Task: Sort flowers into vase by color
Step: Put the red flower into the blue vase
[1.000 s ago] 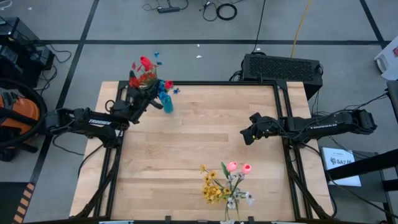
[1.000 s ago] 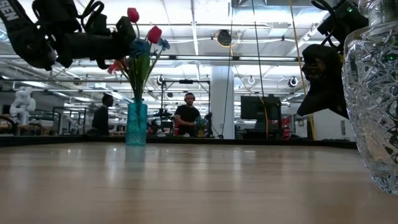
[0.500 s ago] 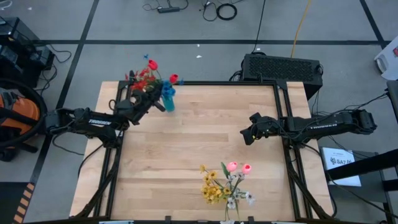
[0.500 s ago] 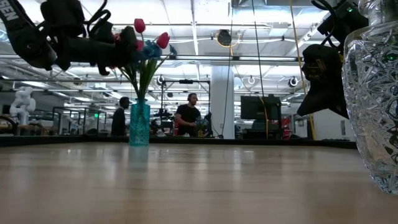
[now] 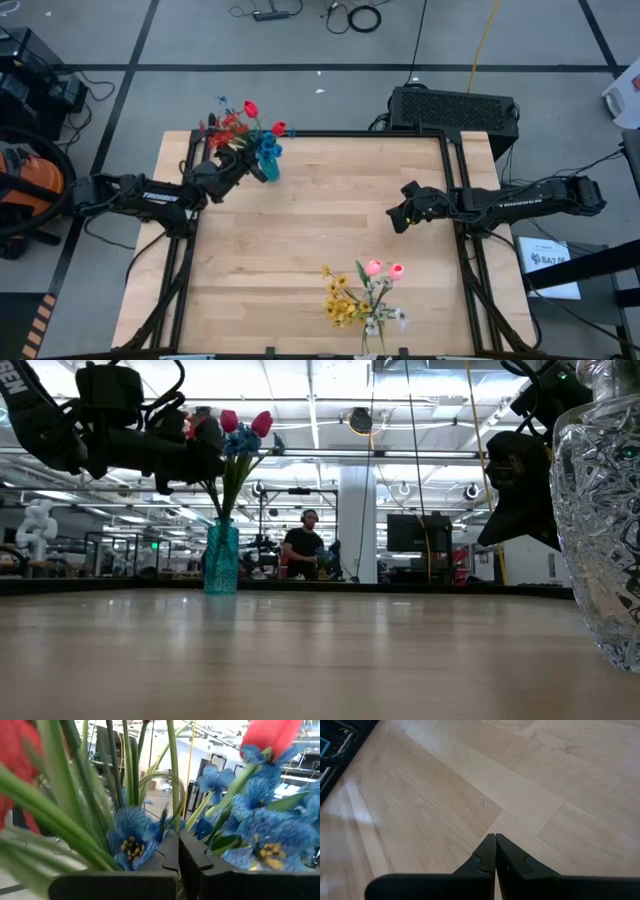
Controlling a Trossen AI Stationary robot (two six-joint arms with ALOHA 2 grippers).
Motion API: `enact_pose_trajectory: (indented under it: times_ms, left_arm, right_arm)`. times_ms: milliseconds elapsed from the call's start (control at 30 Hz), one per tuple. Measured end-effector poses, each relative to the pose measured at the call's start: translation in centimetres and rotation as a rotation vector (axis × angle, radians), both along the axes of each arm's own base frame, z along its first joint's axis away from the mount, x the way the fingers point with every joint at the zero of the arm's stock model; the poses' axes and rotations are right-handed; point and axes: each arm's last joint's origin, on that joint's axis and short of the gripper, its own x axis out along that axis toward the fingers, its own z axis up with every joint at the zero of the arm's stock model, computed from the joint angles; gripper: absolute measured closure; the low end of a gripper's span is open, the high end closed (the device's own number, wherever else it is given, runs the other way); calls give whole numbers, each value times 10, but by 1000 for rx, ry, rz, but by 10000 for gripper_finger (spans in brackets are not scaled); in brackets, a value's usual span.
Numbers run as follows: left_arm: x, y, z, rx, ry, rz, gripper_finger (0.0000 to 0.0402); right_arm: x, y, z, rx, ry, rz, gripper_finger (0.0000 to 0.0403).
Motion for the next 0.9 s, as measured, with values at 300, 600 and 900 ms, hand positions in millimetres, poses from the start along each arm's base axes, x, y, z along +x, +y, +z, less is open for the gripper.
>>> enact_pose_trajectory:
  times_ms: [300,600,900]
  left_arm:
    - [-3,-1,-9,-19,46,1,401]
    - [-2,-2,-11,-42,50,-32,383]
    - [-1,-3,-11,-12,70,-103,305]
  right_arm:
    - [0,0,0,0,0,0,403]
    - [0,0,0,-5,0,0,403]
    - [0,0,0,-6,0,-1,403]
